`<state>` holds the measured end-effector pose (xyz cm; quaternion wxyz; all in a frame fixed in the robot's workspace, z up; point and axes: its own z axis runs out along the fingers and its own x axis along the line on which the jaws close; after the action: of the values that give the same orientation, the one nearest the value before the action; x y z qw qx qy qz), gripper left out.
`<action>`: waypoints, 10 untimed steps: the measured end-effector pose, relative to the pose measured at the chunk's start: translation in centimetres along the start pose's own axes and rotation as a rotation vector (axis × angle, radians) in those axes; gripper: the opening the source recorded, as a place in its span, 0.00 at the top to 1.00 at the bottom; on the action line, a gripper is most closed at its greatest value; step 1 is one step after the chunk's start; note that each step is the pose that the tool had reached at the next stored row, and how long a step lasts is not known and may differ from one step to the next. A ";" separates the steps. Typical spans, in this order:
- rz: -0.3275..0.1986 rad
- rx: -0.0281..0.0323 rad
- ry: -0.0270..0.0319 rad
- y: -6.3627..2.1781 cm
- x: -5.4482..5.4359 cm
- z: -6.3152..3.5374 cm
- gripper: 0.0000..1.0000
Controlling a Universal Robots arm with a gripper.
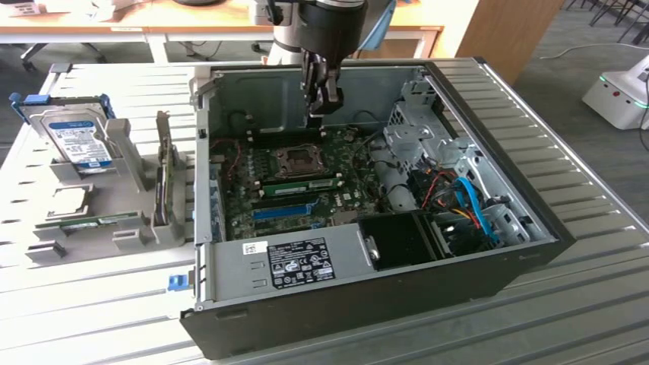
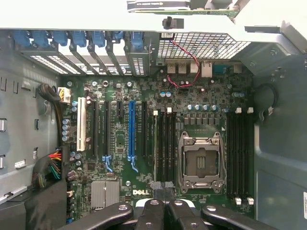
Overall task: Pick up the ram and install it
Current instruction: 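Press down the ram until it locks into place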
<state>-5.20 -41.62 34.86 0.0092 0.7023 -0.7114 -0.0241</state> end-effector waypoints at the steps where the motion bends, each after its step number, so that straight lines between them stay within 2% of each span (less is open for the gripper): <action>1: 0.000 0.0000 0.0000 0.00 0.0 0.00 0.89; 5: 0.008 0.0002 -0.0004 0.00 0.0 0.01 0.89; 10: 0.068 0.0014 -0.0033 0.00 0.0 0.02 0.89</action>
<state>-5.20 -41.62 34.84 0.0083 0.6778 -0.7348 -0.0245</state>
